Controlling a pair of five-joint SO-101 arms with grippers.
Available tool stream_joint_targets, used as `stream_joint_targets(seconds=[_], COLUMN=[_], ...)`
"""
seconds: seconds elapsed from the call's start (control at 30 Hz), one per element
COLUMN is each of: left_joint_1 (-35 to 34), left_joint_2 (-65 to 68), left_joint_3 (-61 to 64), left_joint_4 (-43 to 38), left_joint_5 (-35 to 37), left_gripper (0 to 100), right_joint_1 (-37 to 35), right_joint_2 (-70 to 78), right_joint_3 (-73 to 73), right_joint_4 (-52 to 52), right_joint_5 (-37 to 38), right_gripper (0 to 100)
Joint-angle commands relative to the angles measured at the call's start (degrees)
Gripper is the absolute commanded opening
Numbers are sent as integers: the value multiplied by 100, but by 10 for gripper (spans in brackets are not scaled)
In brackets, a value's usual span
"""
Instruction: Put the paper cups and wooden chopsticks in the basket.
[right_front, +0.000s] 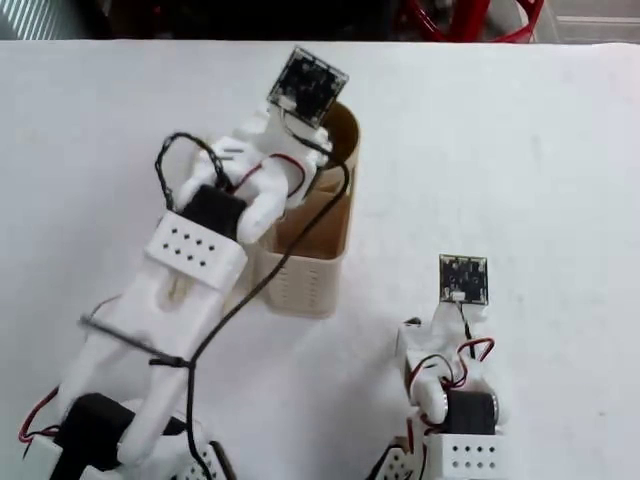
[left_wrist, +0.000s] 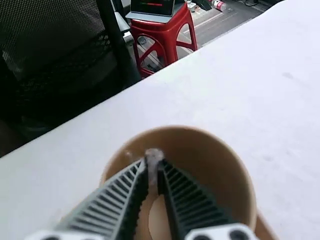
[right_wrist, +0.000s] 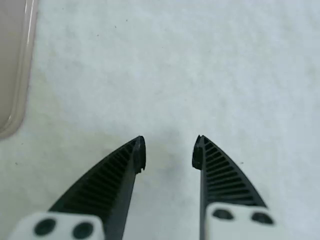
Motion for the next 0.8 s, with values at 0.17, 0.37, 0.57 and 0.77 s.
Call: stream_joint_targets(seconds=[0.17, 0.37, 0.57, 0.77], left_joint_1=[-171, -2000, -3459, -3336], left_joint_2=[-1015, -1516, -1165, -470], left_joint_3=[-2092, -2075, -413, 1029], left_joint_4=[2303, 4571, 4114, 2620], left_joint_5=[-18, 0, -79, -703], left_gripper=[56, 27, 64, 69], right_joint_1=[-31, -31, -31, -48], right_joint_2=[-48, -48, -48, -48], right_joint_3=[53, 53, 53, 53], right_joint_4=[40, 40, 40, 40], right_joint_5=[44, 44, 44, 44], right_gripper=[159, 159, 159, 159])
